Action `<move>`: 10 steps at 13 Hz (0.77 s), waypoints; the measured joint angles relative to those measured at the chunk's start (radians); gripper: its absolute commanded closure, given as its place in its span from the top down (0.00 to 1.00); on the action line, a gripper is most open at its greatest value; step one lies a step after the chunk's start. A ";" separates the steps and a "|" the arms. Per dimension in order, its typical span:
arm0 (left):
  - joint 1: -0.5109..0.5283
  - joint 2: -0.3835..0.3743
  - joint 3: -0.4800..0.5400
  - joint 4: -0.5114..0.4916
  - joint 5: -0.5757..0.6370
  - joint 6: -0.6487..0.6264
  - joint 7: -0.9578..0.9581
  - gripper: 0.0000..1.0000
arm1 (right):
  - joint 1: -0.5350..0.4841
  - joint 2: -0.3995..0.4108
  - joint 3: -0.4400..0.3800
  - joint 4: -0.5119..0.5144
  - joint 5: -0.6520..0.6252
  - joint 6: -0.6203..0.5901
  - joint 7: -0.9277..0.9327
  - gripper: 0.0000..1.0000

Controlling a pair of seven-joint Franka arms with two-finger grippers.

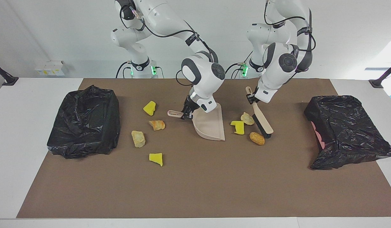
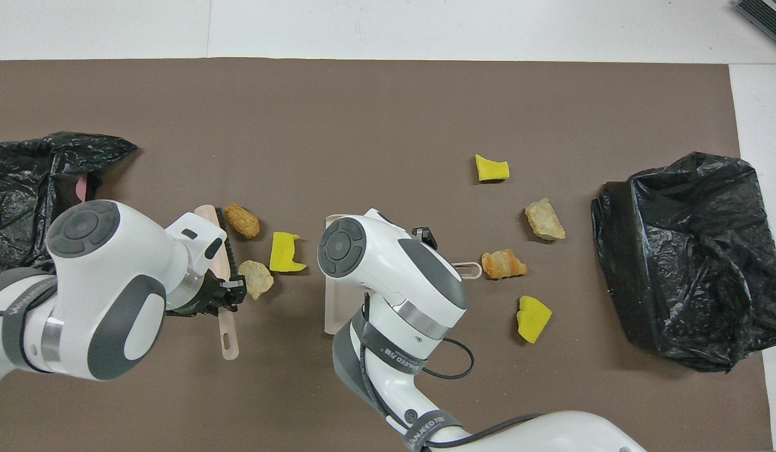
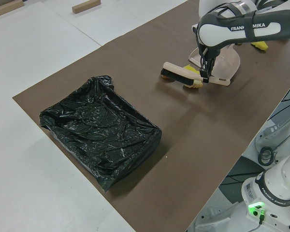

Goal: Sweep and dump trash in bin

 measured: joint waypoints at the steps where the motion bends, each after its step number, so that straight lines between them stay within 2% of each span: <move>1: 0.018 0.000 0.004 0.011 0.003 -0.006 0.035 0.00 | 0.000 0.000 0.000 0.000 0.000 0.000 0.000 0.00; 5: 0.059 0.027 0.008 -0.023 0.003 0.057 0.127 0.00 | 0.000 0.000 0.000 -0.001 0.000 0.000 0.001 0.00; 7: 0.020 0.065 -0.001 -0.046 0.003 0.110 0.128 0.00 | -0.001 0.000 0.000 -0.001 0.000 0.000 0.001 0.00; 10: -0.101 0.088 -0.011 -0.046 0.003 0.138 0.120 0.00 | -0.001 0.000 0.000 -0.001 0.000 0.000 0.001 0.00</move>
